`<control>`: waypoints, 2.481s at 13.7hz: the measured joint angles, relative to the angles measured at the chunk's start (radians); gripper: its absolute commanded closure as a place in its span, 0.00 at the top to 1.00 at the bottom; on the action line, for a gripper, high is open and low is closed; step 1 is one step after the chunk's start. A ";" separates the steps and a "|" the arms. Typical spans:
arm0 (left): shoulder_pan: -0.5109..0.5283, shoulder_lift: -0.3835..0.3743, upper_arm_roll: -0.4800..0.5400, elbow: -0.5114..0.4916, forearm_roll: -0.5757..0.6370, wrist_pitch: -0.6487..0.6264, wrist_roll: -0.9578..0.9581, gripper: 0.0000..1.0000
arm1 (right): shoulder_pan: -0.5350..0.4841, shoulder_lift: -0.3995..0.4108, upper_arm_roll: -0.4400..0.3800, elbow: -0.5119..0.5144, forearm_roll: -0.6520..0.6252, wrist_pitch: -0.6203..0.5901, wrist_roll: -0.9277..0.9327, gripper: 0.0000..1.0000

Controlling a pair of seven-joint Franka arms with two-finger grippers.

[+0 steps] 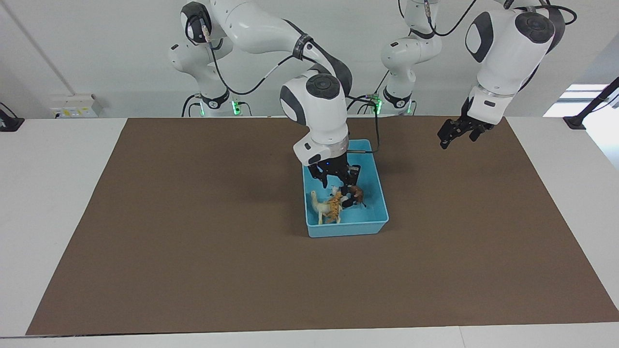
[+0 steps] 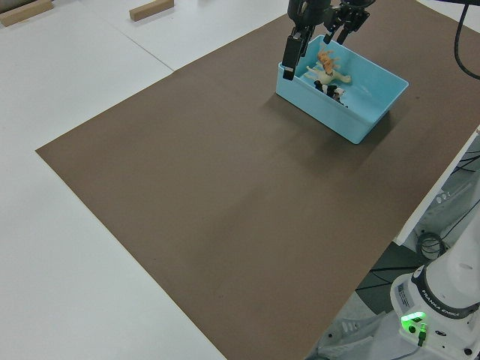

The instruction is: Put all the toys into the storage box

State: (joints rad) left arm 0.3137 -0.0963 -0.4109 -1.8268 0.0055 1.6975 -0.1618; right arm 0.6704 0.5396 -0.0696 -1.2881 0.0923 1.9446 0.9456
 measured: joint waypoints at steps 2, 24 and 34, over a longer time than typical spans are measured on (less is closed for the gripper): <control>0.002 0.001 0.000 0.004 0.005 -0.008 0.043 1.00 | -0.045 -0.047 -0.014 0.021 -0.005 -0.063 -0.103 1.00; -0.388 0.106 0.371 0.204 0.044 -0.182 0.161 1.00 | -0.642 -0.434 -0.019 -0.240 -0.053 -0.374 -0.907 1.00; -0.392 0.106 0.375 0.197 0.043 -0.132 0.161 1.00 | -0.647 -0.445 -0.018 -0.241 -0.081 -0.371 -0.909 1.00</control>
State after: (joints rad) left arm -0.0786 0.0100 -0.0359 -1.6296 0.0487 1.5653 -0.0008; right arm 0.0234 0.0951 -0.0875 -1.5289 0.0115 1.5735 0.0369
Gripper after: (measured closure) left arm 0.000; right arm 0.000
